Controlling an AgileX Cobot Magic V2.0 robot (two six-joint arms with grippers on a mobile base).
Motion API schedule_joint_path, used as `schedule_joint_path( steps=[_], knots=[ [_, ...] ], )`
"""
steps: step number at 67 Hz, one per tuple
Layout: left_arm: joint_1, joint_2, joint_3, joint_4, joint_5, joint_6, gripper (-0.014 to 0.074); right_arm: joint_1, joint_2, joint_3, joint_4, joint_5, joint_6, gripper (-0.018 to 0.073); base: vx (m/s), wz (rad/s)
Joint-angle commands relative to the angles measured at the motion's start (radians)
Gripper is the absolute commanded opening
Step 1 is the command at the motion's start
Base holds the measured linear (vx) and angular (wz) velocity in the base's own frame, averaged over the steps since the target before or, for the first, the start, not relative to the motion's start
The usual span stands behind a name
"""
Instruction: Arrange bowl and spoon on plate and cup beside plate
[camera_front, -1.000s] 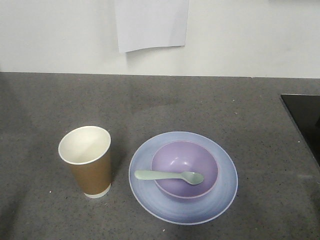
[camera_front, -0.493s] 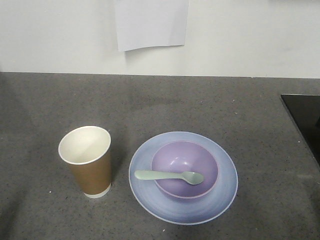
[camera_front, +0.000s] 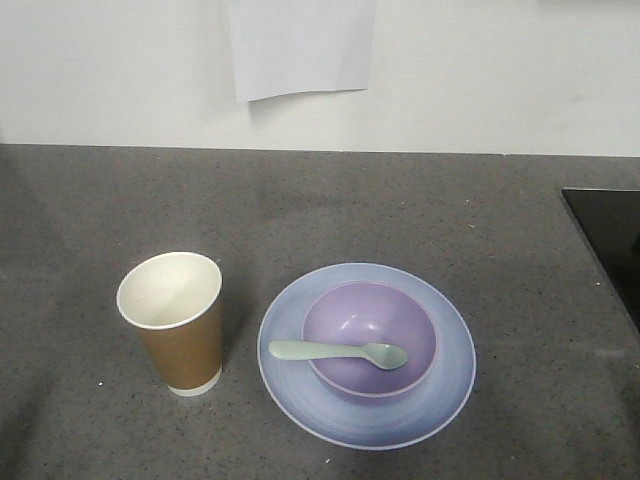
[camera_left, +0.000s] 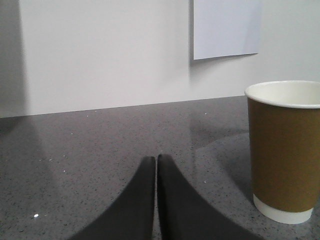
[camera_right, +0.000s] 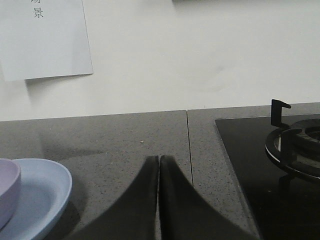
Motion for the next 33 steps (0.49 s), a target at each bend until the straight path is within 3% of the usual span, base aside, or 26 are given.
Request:
schedule_joint_path(
  steps=[1, 33],
  knots=[
    [0.002, -0.015, -0.008, -0.001, -0.068, -0.012, -0.0008, 0.0, -0.01, 0.002, -0.007, -0.066, 0.001, -0.0003, 0.0, 0.0],
    [0.002, -0.015, -0.008, -0.001, -0.068, -0.012, -0.0008, 0.0, -0.01, 0.002, -0.007, -0.066, 0.001, -0.0003, 0.0, 0.0]
  ],
)
